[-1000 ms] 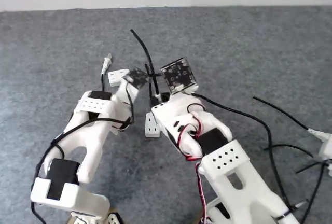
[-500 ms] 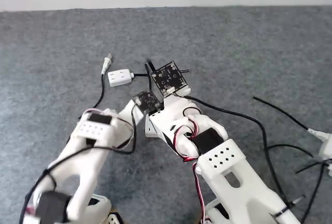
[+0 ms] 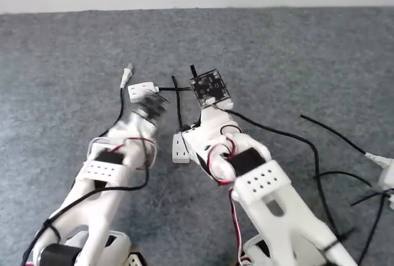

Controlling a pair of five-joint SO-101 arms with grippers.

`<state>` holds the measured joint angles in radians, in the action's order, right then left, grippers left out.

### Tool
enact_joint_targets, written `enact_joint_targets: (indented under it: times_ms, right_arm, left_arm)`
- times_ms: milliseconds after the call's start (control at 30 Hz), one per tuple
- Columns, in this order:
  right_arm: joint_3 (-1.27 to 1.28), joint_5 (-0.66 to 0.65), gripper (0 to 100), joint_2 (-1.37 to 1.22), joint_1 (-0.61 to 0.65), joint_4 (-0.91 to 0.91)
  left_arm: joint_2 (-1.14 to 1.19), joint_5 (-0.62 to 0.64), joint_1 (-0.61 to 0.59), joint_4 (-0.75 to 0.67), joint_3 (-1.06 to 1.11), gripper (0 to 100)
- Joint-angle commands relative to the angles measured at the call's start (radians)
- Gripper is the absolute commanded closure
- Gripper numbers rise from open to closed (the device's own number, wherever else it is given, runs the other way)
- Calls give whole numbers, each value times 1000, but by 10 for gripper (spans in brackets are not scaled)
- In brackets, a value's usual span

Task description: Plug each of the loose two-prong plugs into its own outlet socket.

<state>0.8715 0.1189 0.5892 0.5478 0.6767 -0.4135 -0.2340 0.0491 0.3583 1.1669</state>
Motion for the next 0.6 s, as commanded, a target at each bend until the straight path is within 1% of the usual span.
enact_joint_targets:
  times_ms: [0, 133, 233, 300, 400, 567]
  right_arm:
    - [-115, 72, 991, -110, -22, 4]
    - [-164, 123, 991, -209, -24, -4]
    - [-173, 149, 991, -217, -22, -7]
    - [-176, 158, 991, -219, -21, -16]
    - [-180, 160, 991, -232, -5, -42]
    - [-183, 178, 991, -277, 38, -77]
  left_arm:
    - [-32, 224, -74, -301, 39, 978]
    - [-32, 307, -83, -580, 151, 979]
    - [-32, 325, -81, -773, 229, 979]
    - [-29, 325, -80, -870, 266, 979]
    - [-26, 336, -80, -957, 298, 979]
    - [-26, 359, -80, -1010, 317, 979]
